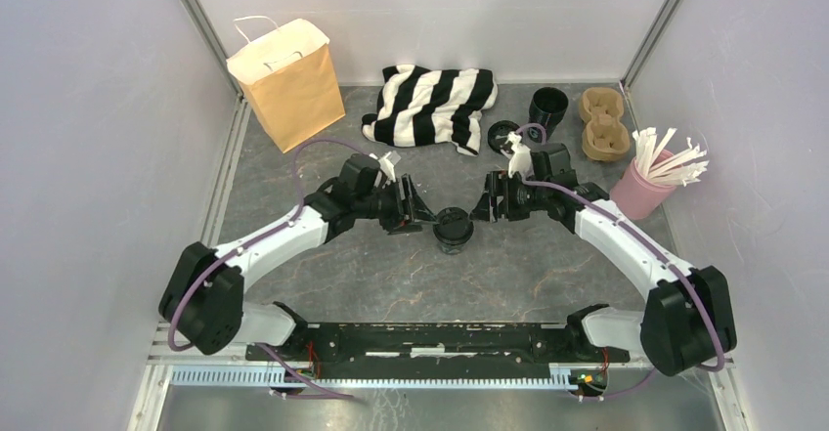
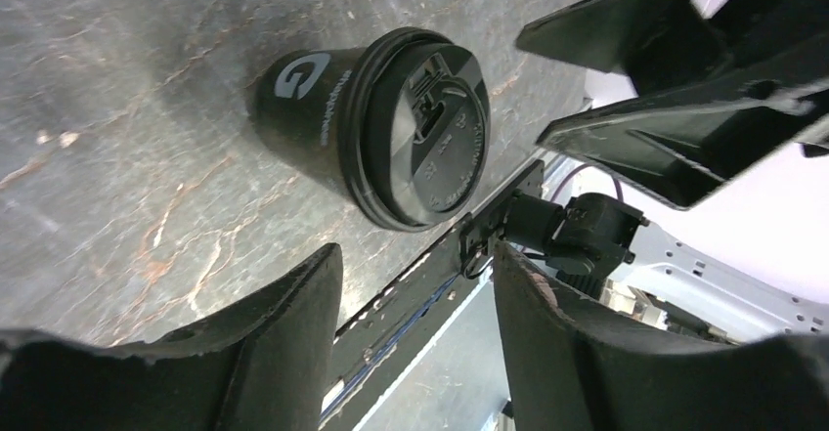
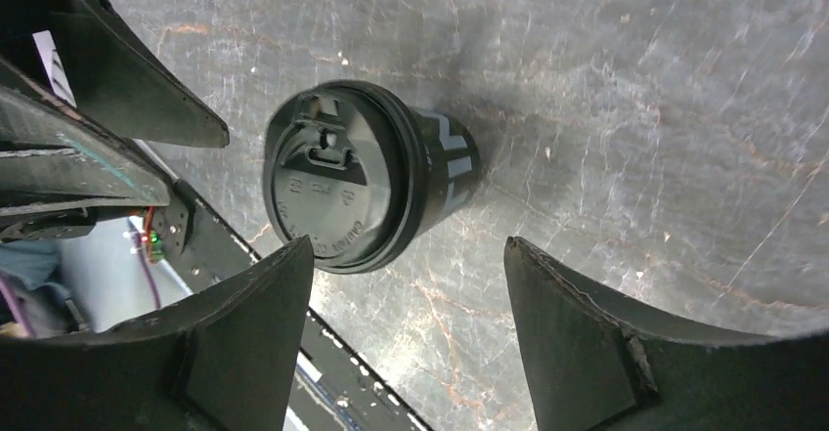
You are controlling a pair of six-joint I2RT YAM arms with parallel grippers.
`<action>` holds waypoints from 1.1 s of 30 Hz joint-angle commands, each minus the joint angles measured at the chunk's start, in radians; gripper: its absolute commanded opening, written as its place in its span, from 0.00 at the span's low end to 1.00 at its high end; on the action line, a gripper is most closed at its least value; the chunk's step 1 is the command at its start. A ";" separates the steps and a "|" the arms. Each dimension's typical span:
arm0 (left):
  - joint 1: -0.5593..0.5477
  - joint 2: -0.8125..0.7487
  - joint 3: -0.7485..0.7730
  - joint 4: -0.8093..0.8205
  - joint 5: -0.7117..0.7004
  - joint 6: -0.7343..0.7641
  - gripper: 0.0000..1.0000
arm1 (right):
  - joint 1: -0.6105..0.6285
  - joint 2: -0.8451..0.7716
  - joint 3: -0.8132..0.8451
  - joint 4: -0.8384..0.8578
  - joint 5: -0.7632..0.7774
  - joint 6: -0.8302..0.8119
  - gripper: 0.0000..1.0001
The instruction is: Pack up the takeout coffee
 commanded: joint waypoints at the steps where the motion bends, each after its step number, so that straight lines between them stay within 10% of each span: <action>1: -0.028 0.046 0.017 0.166 -0.020 -0.085 0.63 | -0.055 0.030 -0.039 0.107 -0.185 0.023 0.77; 33: -0.099 0.141 0.038 -0.015 -0.078 0.103 0.47 | -0.077 0.092 -0.211 0.297 -0.352 0.078 0.57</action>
